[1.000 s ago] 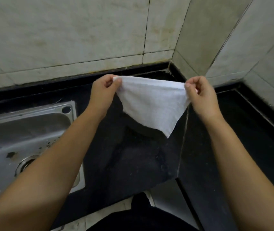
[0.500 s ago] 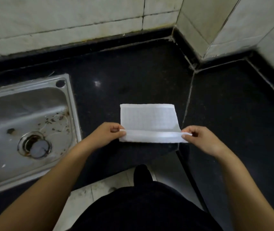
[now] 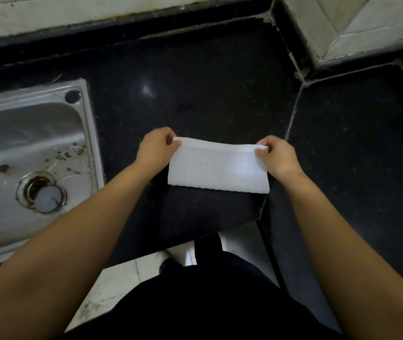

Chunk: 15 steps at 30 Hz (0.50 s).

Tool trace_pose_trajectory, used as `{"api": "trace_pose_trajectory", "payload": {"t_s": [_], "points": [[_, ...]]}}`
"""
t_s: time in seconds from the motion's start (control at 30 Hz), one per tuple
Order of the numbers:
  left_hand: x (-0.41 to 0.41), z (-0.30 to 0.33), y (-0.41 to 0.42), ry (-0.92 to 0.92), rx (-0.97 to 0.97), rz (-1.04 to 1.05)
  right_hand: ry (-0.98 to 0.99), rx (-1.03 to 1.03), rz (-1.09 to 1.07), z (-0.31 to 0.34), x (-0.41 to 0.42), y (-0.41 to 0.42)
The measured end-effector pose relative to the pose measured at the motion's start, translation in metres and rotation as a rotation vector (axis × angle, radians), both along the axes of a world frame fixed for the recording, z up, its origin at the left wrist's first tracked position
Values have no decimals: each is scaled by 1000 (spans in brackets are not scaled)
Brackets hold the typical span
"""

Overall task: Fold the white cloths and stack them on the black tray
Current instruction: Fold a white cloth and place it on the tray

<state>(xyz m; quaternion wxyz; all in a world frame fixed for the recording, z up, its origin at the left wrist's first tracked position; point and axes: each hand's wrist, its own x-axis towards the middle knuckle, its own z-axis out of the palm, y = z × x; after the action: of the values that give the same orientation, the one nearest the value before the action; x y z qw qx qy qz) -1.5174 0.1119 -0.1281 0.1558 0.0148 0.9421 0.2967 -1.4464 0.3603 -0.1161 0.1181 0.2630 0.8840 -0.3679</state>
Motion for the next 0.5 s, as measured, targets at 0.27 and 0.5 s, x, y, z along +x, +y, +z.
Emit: {"api": "trace_pose_trajectory", "payload": {"t_s": [0.27,0.5], "points": [[53,-15,-2,165,-180,60,32,332,310,-2,-32,-43],[85,-29,-20,106,-305,105,-78,399,707,-13,-71,-139]]}}
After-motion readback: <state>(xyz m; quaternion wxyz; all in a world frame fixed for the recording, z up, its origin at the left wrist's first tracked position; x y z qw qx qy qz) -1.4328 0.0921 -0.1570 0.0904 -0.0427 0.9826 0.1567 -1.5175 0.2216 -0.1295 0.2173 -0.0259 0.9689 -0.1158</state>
